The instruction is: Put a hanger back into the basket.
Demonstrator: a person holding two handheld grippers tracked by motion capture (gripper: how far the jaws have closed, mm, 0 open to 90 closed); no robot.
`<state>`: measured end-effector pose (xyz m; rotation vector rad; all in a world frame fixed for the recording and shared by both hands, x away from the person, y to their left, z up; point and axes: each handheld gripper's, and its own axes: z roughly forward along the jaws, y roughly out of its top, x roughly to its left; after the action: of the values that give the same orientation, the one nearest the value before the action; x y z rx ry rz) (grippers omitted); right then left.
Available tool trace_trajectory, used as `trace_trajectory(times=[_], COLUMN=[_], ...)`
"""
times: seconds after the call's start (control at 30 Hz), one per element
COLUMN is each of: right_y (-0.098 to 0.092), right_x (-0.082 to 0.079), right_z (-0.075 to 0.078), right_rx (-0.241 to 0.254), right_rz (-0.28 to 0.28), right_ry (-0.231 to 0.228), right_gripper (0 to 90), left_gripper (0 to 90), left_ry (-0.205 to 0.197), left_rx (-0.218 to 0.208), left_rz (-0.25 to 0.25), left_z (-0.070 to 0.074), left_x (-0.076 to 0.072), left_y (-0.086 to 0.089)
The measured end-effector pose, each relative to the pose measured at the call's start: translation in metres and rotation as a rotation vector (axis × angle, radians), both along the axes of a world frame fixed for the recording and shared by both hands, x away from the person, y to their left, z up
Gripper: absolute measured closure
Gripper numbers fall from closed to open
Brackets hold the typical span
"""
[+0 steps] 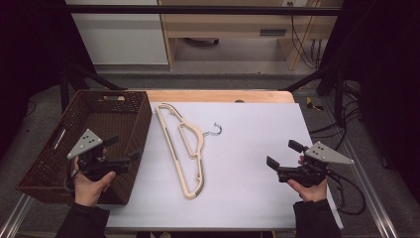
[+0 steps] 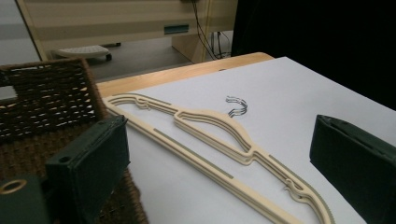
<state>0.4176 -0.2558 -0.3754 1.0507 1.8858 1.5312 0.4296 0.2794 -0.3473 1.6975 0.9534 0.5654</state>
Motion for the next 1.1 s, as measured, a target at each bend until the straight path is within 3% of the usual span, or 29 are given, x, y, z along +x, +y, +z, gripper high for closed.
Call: trace_trajectory(times=[0.47, 0.73, 1.1], right_y=[0.005, 0.006, 0.006], right_x=[0.001, 0.002, 0.003], right_z=[-0.001, -0.002, -0.002], right_rx=[-0.013, -0.016, -0.014], right_rz=[0.011, 0.02, 0.019], right_ry=[0.008, 0.013, 0.013], right_gripper=[3.0, 2.9, 3.0], left_gripper=[5.7, 7.1, 8.7], left_ry=[0.067, 0.064, 0.091], left_rx=[0.059, 0.074, 0.104], left_rz=[-0.057, -0.083, -0.123], left_z=[-0.006, -0.003, -0.007], left_x=[0.013, 0.022, 0.041], left_y=[-0.05, -0.074, -0.114])
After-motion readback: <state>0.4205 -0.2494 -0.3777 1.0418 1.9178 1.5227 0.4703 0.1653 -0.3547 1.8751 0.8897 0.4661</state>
